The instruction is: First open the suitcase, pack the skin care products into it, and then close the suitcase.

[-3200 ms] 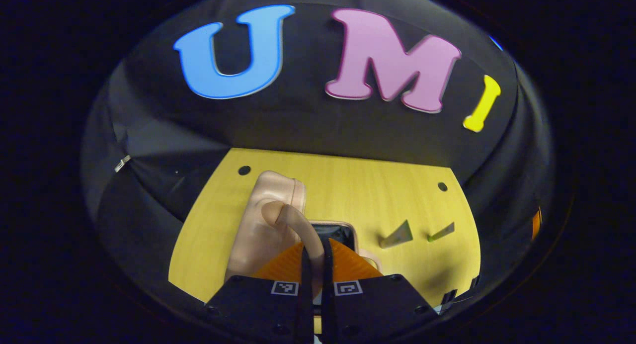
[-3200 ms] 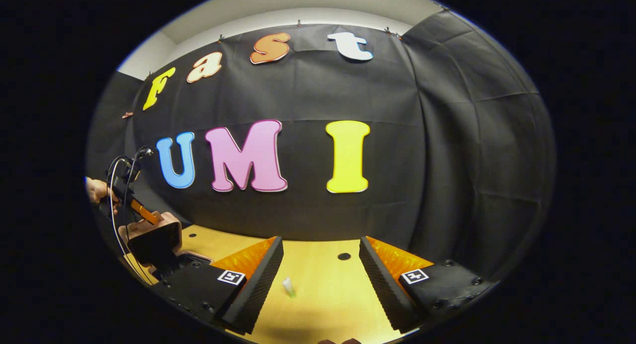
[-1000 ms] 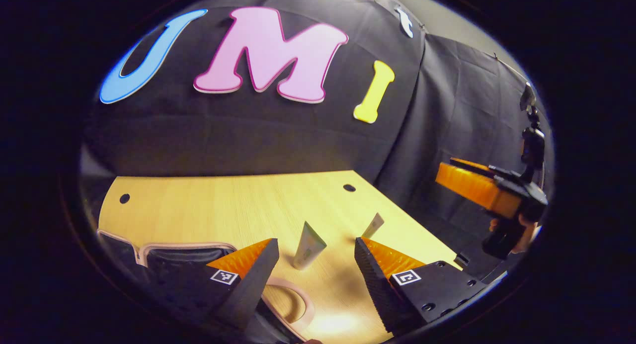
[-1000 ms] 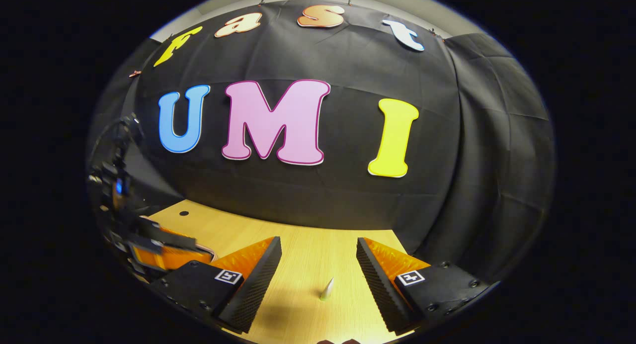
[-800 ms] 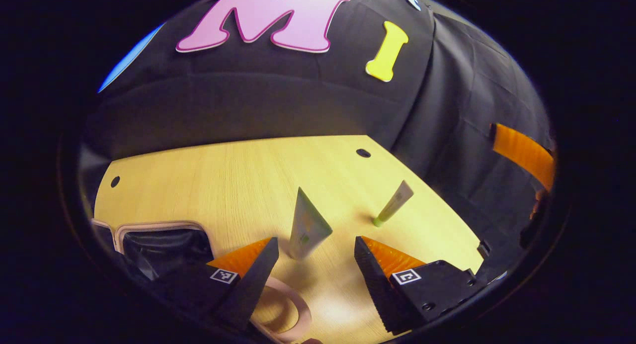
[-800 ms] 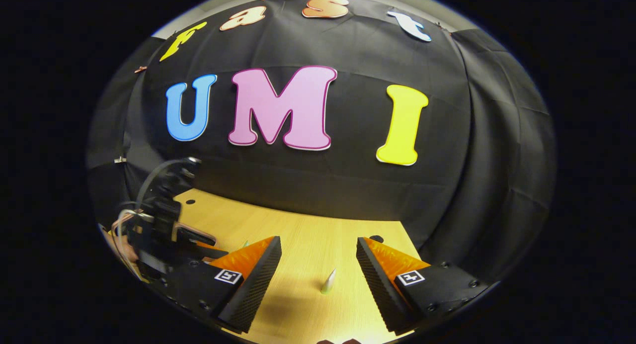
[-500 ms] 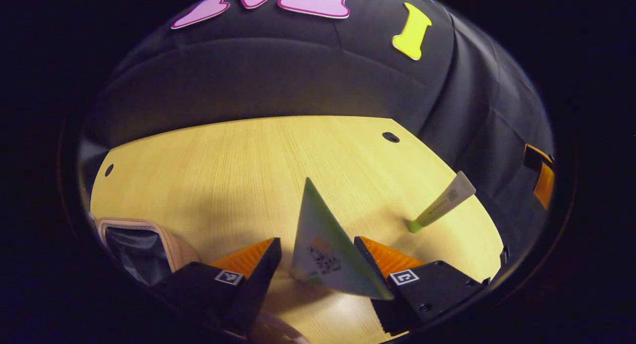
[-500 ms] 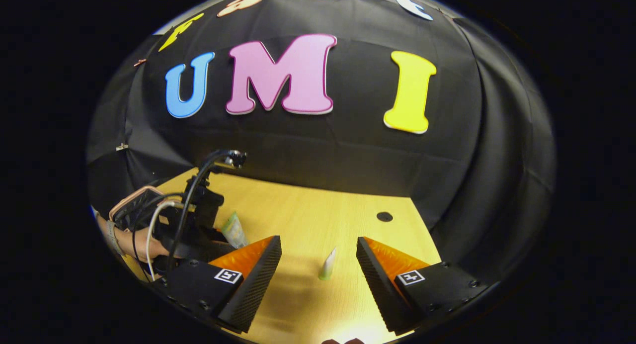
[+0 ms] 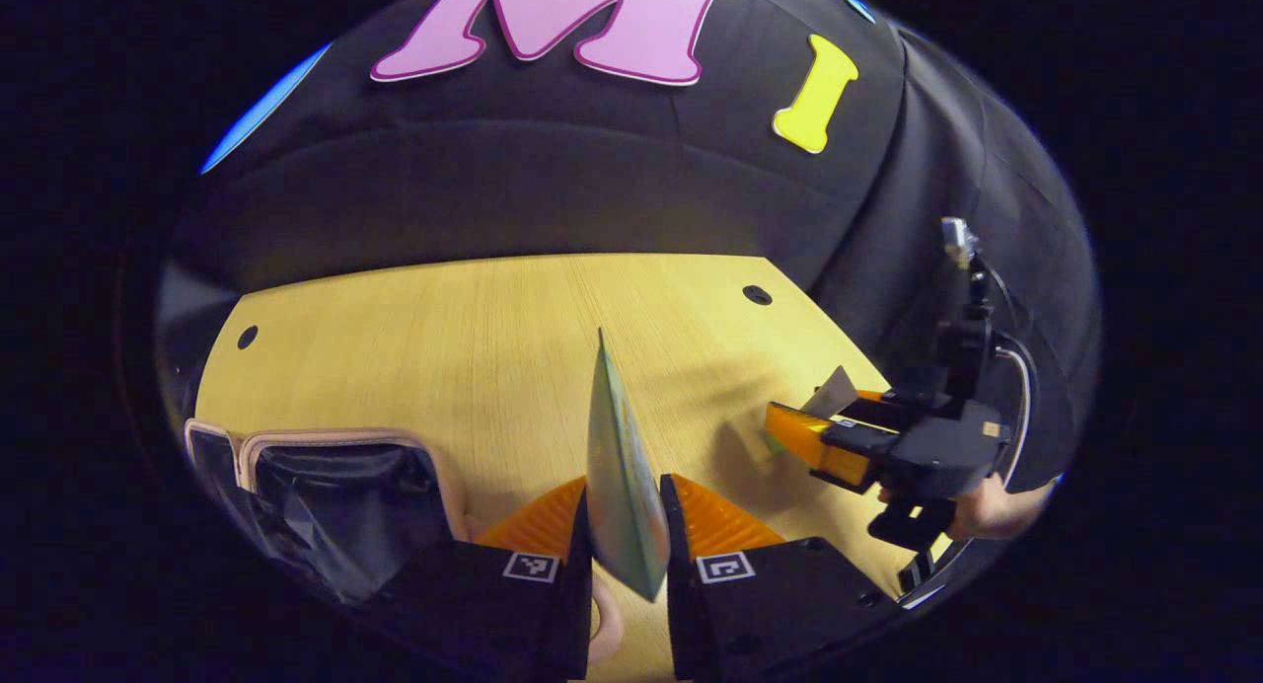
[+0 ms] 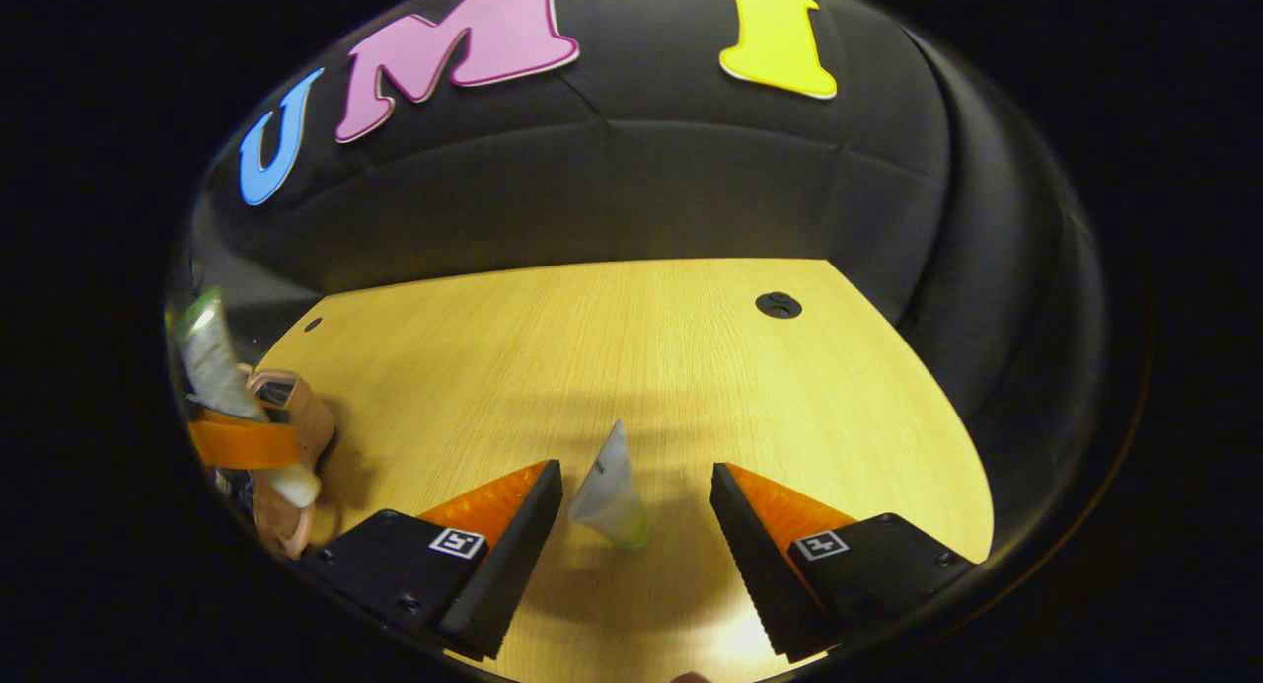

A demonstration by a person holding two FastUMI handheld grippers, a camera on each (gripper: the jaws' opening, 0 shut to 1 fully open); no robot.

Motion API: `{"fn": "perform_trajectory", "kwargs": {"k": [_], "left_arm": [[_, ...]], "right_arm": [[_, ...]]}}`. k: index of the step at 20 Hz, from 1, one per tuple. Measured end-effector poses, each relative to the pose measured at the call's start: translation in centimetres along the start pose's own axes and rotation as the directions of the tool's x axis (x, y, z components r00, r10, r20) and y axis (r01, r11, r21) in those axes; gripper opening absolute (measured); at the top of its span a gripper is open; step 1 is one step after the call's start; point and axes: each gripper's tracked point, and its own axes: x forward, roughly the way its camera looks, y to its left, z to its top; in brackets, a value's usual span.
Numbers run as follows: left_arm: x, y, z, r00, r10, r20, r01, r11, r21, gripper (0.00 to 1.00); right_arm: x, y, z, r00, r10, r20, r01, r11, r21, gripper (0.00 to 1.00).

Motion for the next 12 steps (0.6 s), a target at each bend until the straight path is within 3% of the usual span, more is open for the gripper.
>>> {"fn": "perform_trajectory", "kwargs": {"k": [3,5,7,8,10,12], "left_arm": [[-4.7,3.5,-0.9,0.998,0.055,-0.013,-0.056,0.998,-0.029,0.39],[-7.1,7.2,-2.3,0.99,0.121,-0.065,-0.123,0.992,-0.021,0.36],[-8.4,12.1,-5.7,0.949,0.245,-0.199,-0.249,0.968,0.002,0.32],[-9.3,14.3,-7.6,0.926,0.279,-0.255,-0.288,0.958,0.0,0.36],[-11.0,16.5,-11.3,0.881,0.284,-0.378,-0.327,0.943,-0.055,0.33],[-11.5,17.9,-14.6,0.841,0.248,-0.48,-0.341,0.933,-0.116,0.36]], "right_arm": [[0.6,-0.2,-0.4,0.999,-0.033,-0.024,0.032,0.999,-0.015,0.28],[-0.5,1.4,0.3,1.0,0.0,-0.006,0.0,1.0,-0.007,0.24],[-2.9,4.7,1.2,0.998,0.067,0.009,-0.067,0.998,0.021,0.24],[-4.2,6.4,1.9,0.995,0.098,0.027,-0.098,0.995,0.019,0.24],[-6.8,9.8,2.7,0.986,0.16,0.046,-0.16,0.987,-0.005,0.24],[-9.5,13.9,2.8,0.971,0.232,0.049,-0.231,0.972,-0.036,0.24]]}}
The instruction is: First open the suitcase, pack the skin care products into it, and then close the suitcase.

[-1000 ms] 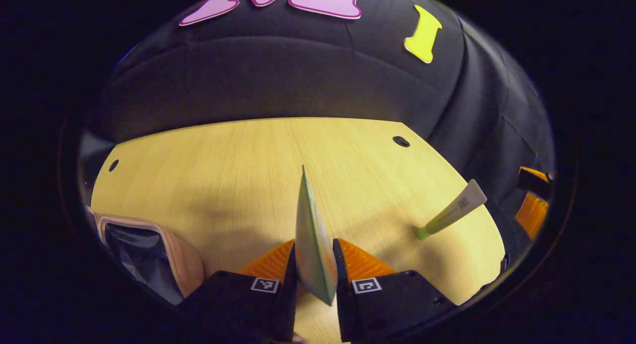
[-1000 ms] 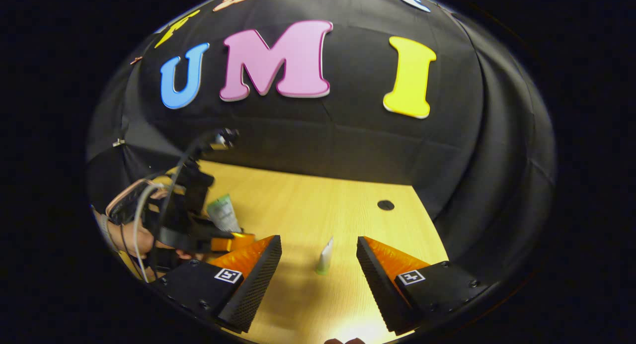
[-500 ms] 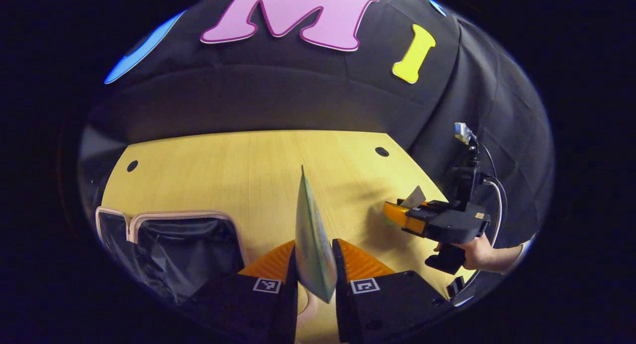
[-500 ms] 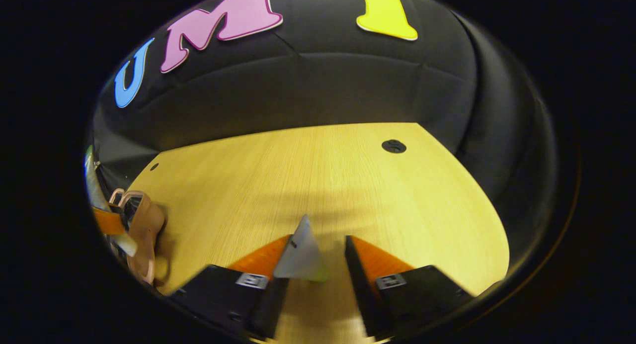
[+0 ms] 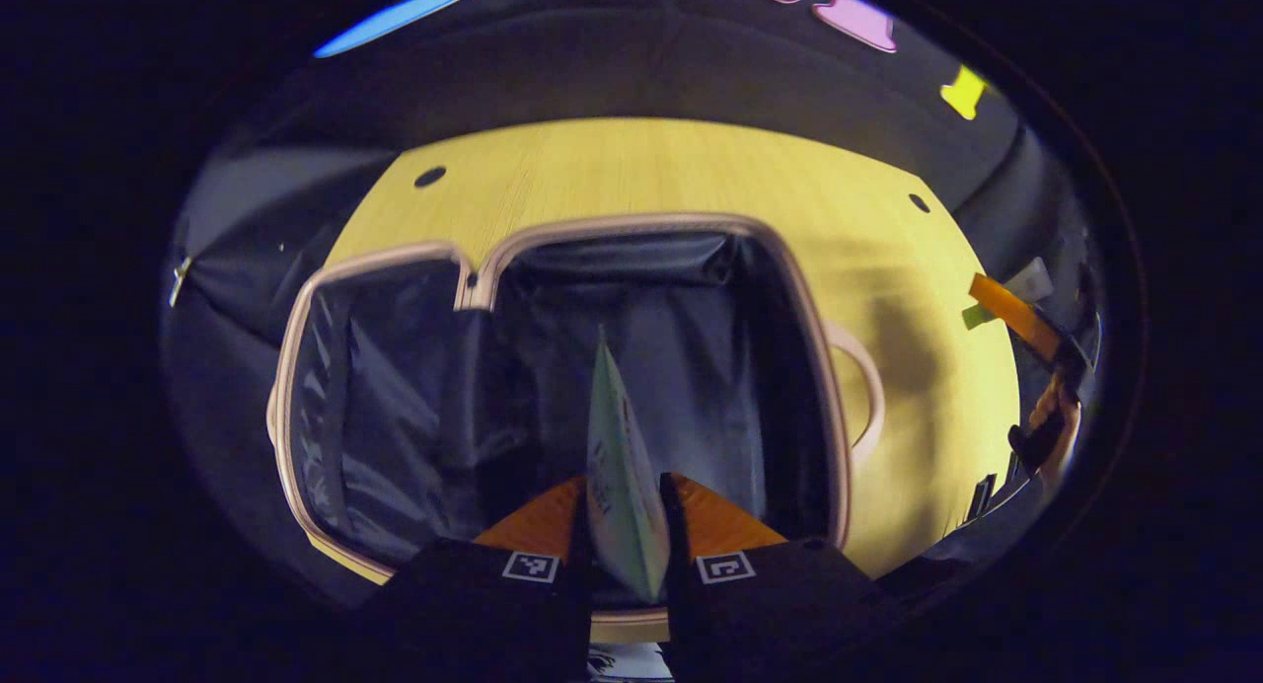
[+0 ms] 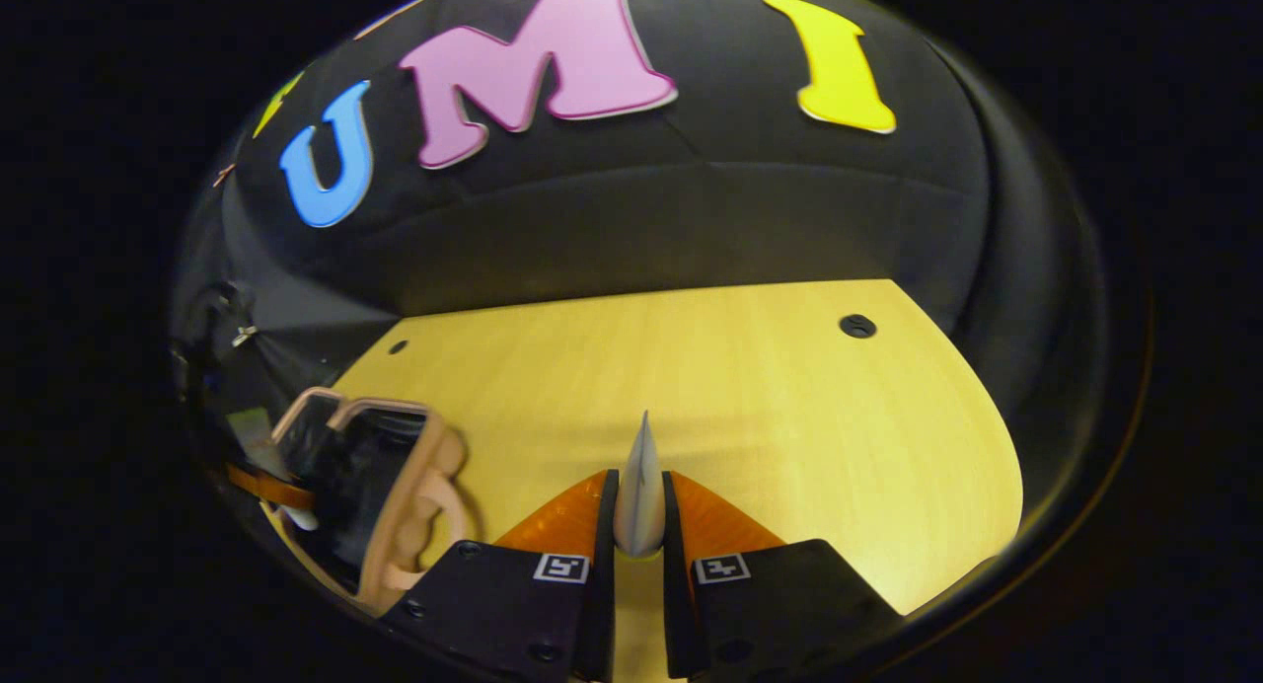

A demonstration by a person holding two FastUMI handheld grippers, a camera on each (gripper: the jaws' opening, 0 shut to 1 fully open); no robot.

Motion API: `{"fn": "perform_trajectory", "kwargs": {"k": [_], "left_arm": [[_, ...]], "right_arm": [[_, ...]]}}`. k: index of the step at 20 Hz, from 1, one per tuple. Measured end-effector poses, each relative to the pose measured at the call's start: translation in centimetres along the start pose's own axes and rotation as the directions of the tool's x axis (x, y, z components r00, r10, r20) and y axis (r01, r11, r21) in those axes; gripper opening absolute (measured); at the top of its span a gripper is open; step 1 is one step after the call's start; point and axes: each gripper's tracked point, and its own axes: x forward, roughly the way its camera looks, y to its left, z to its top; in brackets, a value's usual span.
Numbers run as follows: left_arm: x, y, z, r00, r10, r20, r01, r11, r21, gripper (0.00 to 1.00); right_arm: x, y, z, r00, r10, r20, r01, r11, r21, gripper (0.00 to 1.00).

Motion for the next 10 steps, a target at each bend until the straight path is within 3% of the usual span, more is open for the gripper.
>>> {"fn": "perform_trajectory", "kwargs": {"k": [4,9,10], "left_arm": [[2.8,3.3,-2.9,0.993,0.061,-0.106,-0.062,0.998,-0.011,0.39],[2.5,2.5,-3.3,0.997,-0.032,-0.07,0.028,0.998,-0.056,0.46],[2.1,2.2,-3.2,0.997,-0.051,-0.049,0.048,0.997,-0.063,0.59]], "right_arm": [[-3.6,8.7,-0.5,0.991,0.133,-0.014,-0.134,0.986,-0.097,0.24],[-4.5,17.1,-3.8,0.964,0.243,-0.103,-0.257,0.955,-0.151,0.24],[-4.3,18.4,-4.6,0.957,0.258,-0.129,-0.276,0.951,-0.14,0.24]]}}
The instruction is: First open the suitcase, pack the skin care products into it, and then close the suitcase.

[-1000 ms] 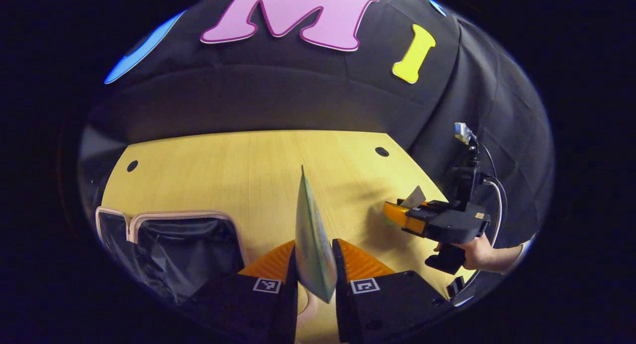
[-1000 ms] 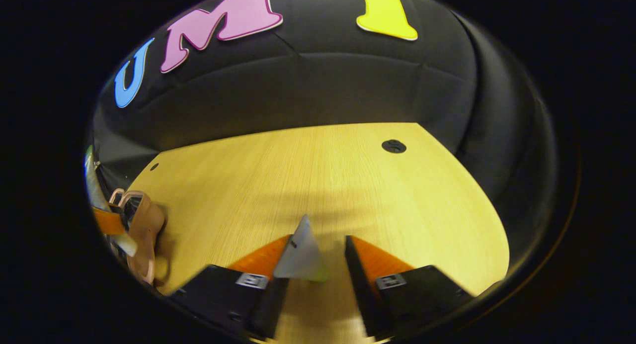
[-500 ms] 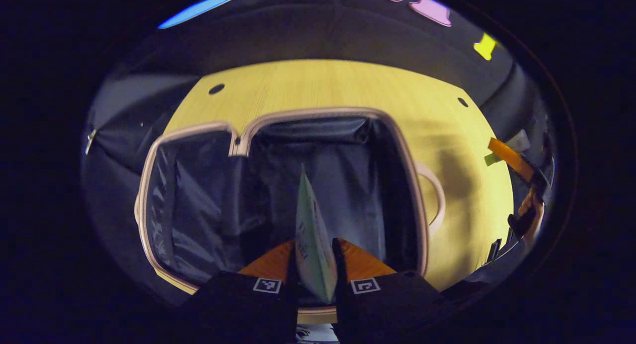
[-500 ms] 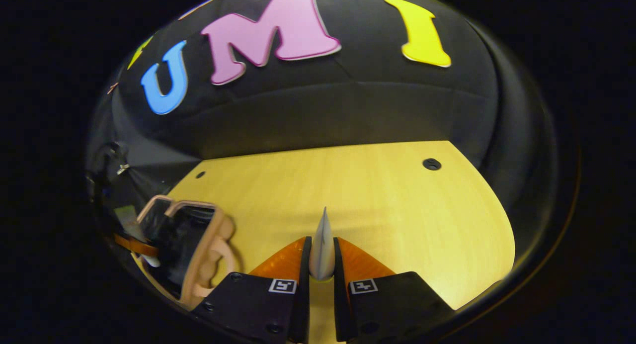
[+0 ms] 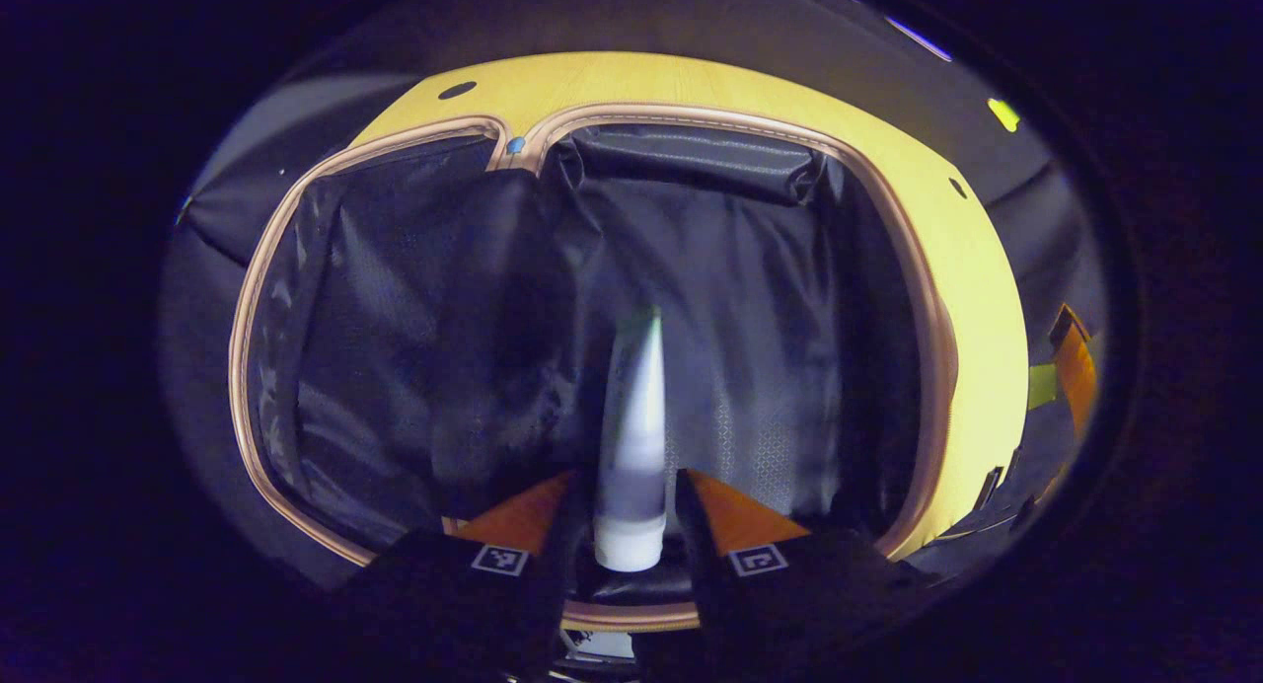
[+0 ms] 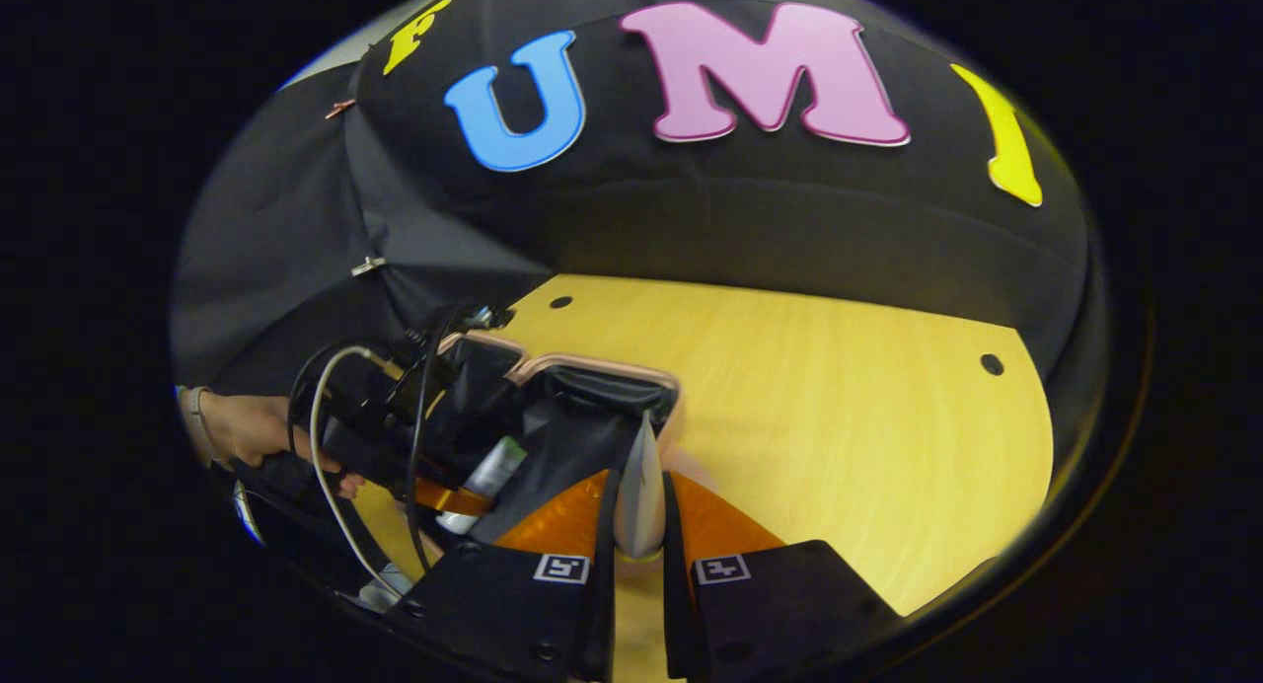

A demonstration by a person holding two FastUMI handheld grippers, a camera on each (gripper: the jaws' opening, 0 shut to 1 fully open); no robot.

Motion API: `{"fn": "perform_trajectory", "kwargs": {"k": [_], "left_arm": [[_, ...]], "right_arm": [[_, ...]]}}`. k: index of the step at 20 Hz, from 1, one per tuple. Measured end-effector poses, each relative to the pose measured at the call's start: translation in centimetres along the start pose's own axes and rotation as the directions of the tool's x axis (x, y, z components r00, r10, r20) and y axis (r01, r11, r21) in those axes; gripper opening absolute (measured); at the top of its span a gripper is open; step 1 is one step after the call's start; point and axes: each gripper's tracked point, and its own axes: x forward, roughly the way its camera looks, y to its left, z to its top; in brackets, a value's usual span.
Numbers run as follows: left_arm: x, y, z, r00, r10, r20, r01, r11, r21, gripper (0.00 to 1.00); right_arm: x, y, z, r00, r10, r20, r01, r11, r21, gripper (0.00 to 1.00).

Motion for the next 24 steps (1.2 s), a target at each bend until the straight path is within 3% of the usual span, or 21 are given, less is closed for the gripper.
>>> {"fn": "perform_trajectory", "kwargs": {"k": [2,5,8,10,11,13,16,17,20,24], "left_arm": [[-1.3,0.3,0.4,0.998,-0.027,0.052,0.027,1.0,-0.008,0.77],[-4.8,2.2,2.3,0.98,-0.058,0.19,0.064,0.997,-0.029,0.79],[-7.7,8.8,3.7,0.954,0.007,0.299,0.018,0.997,-0.081,0.8],[-8.5,14.4,3.5,0.95,0.078,0.302,-0.03,0.987,-0.159,0.8],[-9.3,17.3,3.5,0.944,0.117,0.308,-0.057,0.979,-0.195,0.81],[-10.1,23.0,3.1,0.93,0.202,0.306,-0.129,0.962,-0.242,0.84],[-10.2,29.5,2.5,0.9,0.328,0.288,-0.236,0.921,-0.31,0.84],[-10.4,31.2,2.4,0.892,0.34,0.298,-0.237,0.913,-0.333,0.84],[-11.1,35.6,3.5,0.887,0.338,0.316,-0.2,0.896,-0.397,0.84],[-9.4,37.9,5.1,0.91,0.294,0.293,-0.099,0.84,-0.534,0.83]], "right_arm": [[1.5,2.2,-1.3,0.997,0.033,-0.063,-0.03,0.999,0.038,0.24],[3.5,5.4,-3.6,0.979,0.097,-0.18,-0.069,0.986,0.153,0.24],[5.9,7.0,-6.9,0.939,0.112,-0.326,-0.045,0.977,0.207,0.24],[6.3,6.7,-9.8,0.899,0.051,-0.436,0.043,0.978,0.202,0.24],[6.6,7.2,-10.0,0.897,0.048,-0.44,0.055,0.974,0.218,0.26],[6.8,7.8,-10.0,0.903,0.039,-0.428,0.066,0.971,0.228,0.22],[5.1,5.9,-10.2,0.891,-0.065,-0.449,0.134,0.983,0.125,0.51],[4.8,6.2,-9.9,0.901,-0.076,-0.428,0.13,0.987,0.098,0.62],[2.1,6.7,-7.3,0.934,-0.077,-0.348,0.096,0.995,0.036,0.71],[-0.5,5.9,-4.2,0.961,-0.095,-0.258,0.109,0.993,0.04,0.72]]}}
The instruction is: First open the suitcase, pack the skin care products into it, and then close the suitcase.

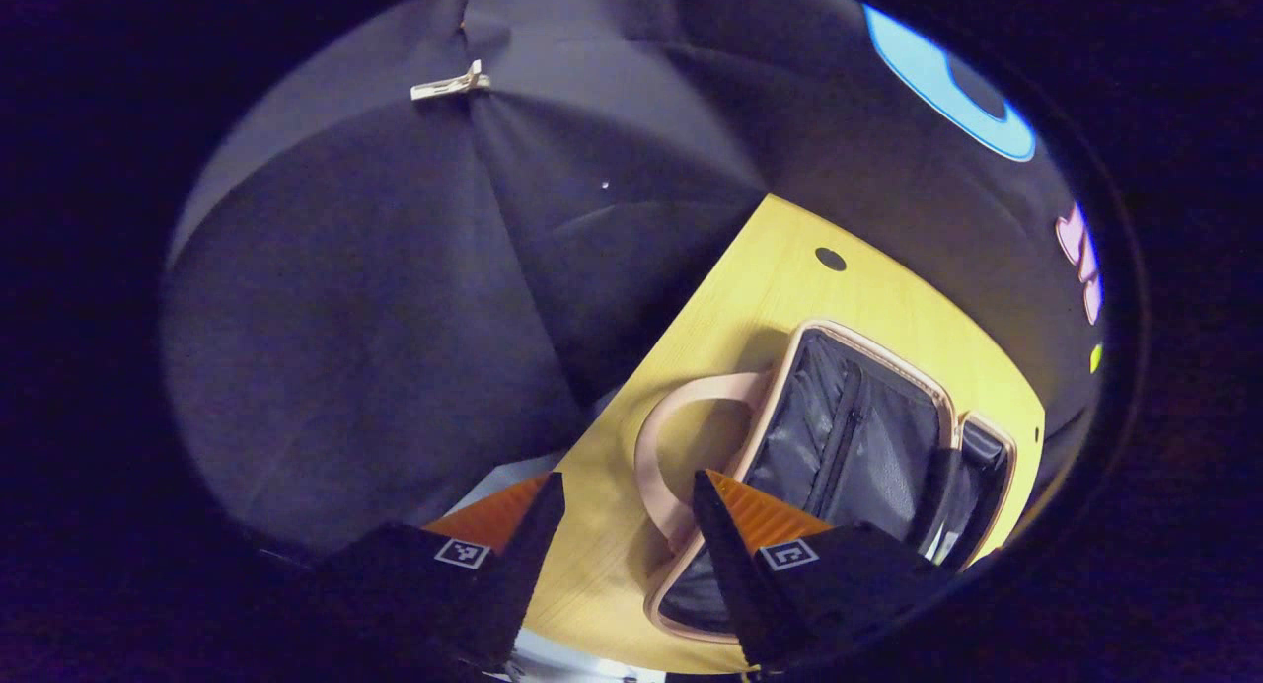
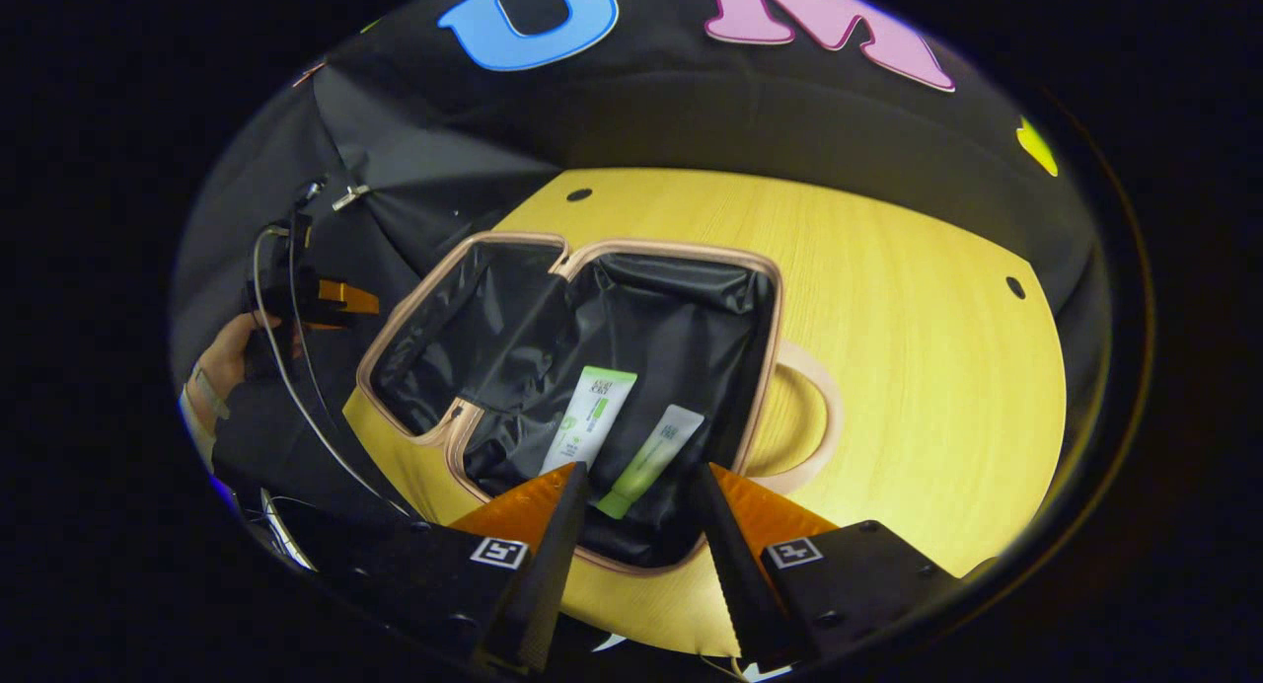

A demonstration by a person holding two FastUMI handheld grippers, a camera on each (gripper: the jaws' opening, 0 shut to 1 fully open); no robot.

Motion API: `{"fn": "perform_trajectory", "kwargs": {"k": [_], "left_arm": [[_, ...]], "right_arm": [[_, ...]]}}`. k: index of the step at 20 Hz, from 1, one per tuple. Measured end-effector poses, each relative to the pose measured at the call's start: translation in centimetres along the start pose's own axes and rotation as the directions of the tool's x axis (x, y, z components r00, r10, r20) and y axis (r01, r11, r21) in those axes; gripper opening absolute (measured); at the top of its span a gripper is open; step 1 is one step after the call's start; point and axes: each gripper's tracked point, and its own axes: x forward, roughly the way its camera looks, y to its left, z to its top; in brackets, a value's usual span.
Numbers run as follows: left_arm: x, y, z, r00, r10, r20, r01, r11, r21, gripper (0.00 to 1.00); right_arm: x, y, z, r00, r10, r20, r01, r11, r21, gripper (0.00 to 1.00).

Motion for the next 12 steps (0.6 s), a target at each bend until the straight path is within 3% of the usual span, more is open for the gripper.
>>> {"fn": "perform_trajectory", "kwargs": {"k": [5,8,9,12], "left_arm": [[5.1,0.0,-1.0,0.991,0.034,-0.129,-0.03,0.999,0.032,0.84],[8.1,1.1,-2.3,0.973,0.126,-0.194,-0.107,0.989,0.106,0.82],[8.9,-0.1,-2.4,0.975,0.079,-0.209,-0.061,0.994,0.091,0.81],[7.5,-1.7,-0.9,0.984,0.08,-0.16,-0.052,0.983,0.175,0.19]], "right_arm": [[-1.6,-2.4,1.1,0.997,-0.064,0.053,0.06,0.996,0.073,0.72],[-2.5,-3.4,0.5,0.994,-0.092,0.056,0.087,0.992,0.086,0.72],[-2.8,-3.9,0.0,0.993,-0.103,0.05,0.098,0.992,0.081,0.72],[-4.1,-4.3,-0.3,0.992,-0.112,0.06,0.107,0.991,0.084,0.72]]}}
